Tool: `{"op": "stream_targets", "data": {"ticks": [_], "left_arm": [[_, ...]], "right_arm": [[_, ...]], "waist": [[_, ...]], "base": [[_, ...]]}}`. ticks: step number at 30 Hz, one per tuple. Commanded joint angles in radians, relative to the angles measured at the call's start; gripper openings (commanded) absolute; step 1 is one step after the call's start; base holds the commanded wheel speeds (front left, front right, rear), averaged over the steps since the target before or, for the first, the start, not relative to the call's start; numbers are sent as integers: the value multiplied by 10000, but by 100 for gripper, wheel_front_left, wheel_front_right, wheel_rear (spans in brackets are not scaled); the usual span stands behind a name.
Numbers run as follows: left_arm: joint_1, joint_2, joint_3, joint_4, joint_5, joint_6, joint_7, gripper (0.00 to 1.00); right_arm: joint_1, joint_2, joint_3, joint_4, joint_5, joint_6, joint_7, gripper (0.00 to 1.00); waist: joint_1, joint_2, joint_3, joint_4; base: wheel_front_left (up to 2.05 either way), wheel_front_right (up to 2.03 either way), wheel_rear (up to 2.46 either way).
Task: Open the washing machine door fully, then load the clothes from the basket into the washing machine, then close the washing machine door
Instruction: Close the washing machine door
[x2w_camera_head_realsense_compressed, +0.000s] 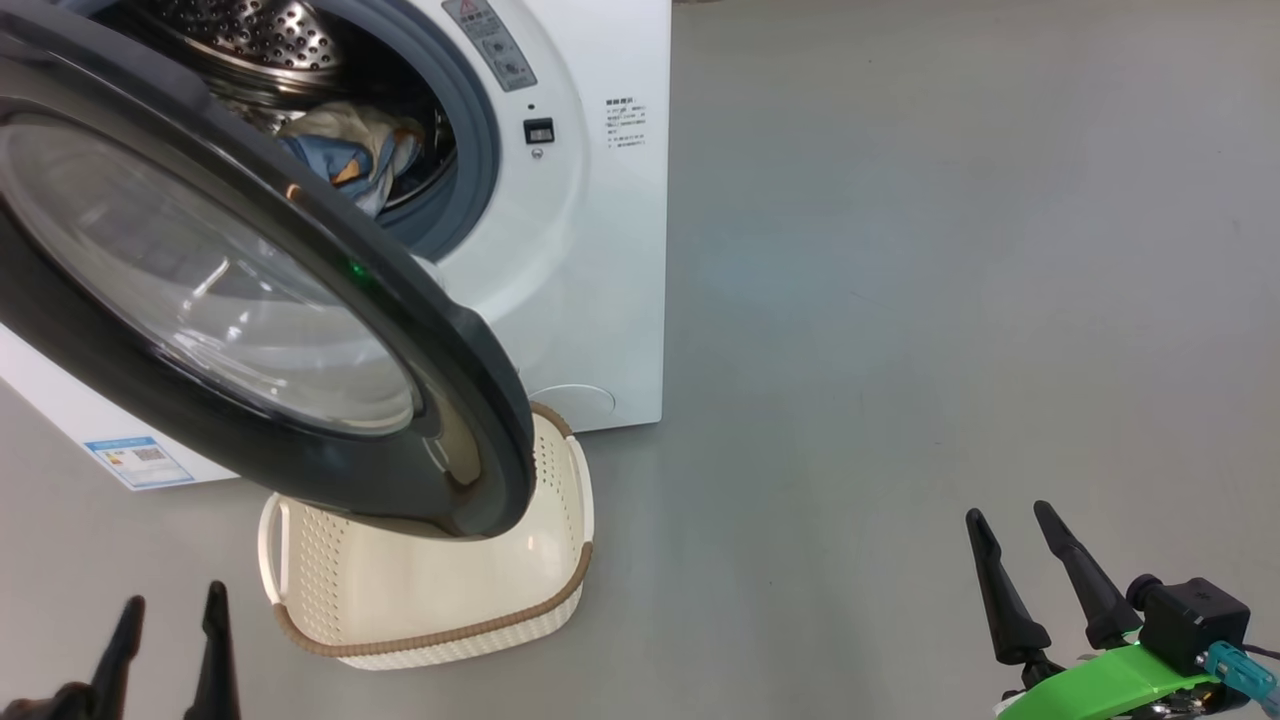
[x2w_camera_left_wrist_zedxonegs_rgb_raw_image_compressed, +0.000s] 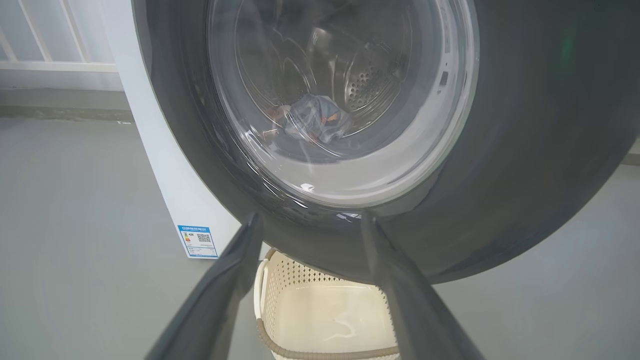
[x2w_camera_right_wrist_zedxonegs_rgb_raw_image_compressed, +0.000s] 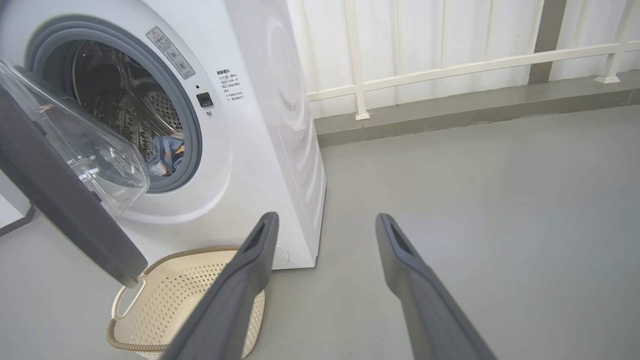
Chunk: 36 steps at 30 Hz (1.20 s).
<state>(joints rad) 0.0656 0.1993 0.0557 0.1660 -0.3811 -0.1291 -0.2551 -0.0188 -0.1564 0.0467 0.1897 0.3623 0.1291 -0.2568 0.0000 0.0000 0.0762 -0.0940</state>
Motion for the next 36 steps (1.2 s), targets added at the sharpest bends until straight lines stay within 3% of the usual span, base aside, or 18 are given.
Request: {"op": "stream_targets", "data": {"ticks": [1, 18, 20, 22, 23, 36], "left_arm": [[-114, 32, 460, -171, 166, -15, -66, 100], [-237, -246, 565, -121, 259, -15, -66, 100], [-246, -279, 534, -99, 229, -15, -66, 100], [-254, -330, 467, -52, 191, -15, -66, 100], [-263, -365, 461, -28, 179, -15, -66, 100], [-308, -580, 299, -33, 154, -15, -66, 100]], "right_arm": [[-177, -72, 145, -258, -27, 16, -49, 100], [-306, -38, 99, -253, -77, 16, -49, 100], [-339, -23, 97, -243, -62, 16, -49, 45], [-354, 9, 21, -319, -32, 16, -49, 11], [-352, 18, 4, -334, -34, 16, -49, 0], [-1995, 31, 889, -757, 230, 16, -49, 0]], "waist": [[0, 0, 18, 18], [0, 0, 93, 271], [0, 0, 77, 343], [0, 0, 31, 471], [0, 0, 11, 539], [0, 0, -286, 1473]], "base": [[0, 0, 0], [0, 0, 0], [0, 0, 0], [0, 0, 0], [0, 0, 0], [0, 0, 0]]}}
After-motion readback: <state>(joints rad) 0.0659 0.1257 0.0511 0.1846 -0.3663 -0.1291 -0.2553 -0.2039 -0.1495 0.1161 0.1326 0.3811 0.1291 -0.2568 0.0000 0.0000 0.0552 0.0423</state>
